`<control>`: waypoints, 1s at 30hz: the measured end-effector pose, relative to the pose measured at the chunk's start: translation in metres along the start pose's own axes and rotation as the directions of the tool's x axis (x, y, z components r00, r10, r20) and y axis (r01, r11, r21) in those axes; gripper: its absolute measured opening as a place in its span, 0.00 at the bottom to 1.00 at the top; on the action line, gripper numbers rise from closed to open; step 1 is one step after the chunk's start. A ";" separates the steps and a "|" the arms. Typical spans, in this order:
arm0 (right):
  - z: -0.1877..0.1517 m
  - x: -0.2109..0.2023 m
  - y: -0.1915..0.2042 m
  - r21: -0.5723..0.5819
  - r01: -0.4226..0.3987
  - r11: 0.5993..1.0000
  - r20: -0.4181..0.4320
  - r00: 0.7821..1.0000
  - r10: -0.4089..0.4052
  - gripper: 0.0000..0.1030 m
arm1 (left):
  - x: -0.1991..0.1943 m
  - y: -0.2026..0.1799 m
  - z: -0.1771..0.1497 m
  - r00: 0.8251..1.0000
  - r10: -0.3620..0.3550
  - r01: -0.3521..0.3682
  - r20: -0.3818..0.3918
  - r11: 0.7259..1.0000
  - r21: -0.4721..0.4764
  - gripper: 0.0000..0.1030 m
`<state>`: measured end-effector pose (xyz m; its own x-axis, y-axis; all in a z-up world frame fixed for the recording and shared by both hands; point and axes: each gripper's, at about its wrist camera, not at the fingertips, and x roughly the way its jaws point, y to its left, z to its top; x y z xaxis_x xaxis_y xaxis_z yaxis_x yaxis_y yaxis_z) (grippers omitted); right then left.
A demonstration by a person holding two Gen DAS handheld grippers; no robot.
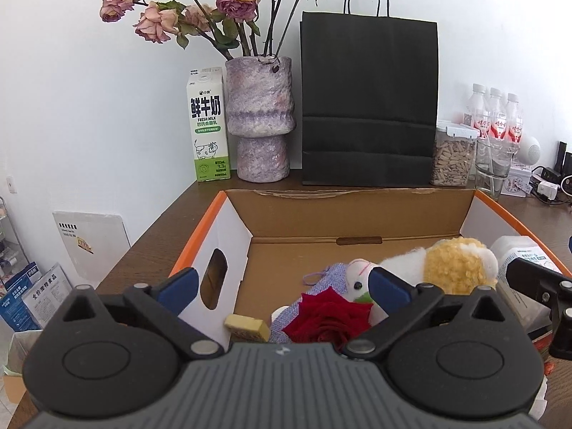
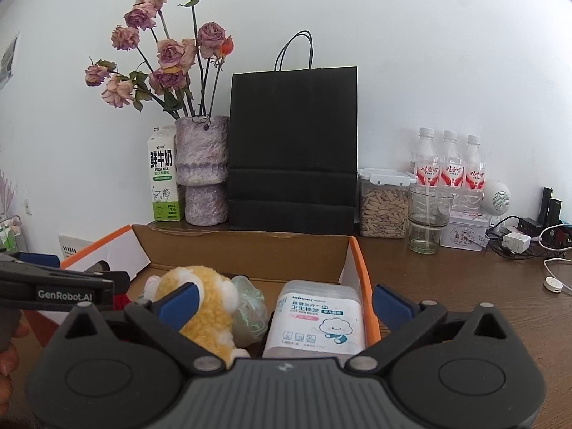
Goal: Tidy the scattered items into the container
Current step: 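Open both tools to release the rose and tub into the box, then grasp the crumpled white tissue with the right tool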
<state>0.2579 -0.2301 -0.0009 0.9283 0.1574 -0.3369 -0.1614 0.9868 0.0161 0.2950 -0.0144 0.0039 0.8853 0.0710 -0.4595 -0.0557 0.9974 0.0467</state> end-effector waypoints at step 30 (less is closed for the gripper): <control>-0.034 -0.074 0.032 -0.092 -0.046 0.995 -0.004 0.999 0.045 1.00 | -0.065 0.029 -0.035 0.999 0.022 -0.020 0.042 0.999 -0.038 1.00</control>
<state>0.1723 -0.2115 -0.0069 0.9188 0.2019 -0.3393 -0.2336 0.9708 -0.0550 0.2196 0.0108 0.0043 0.9025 0.0918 -0.4208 -0.0908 0.9956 0.0225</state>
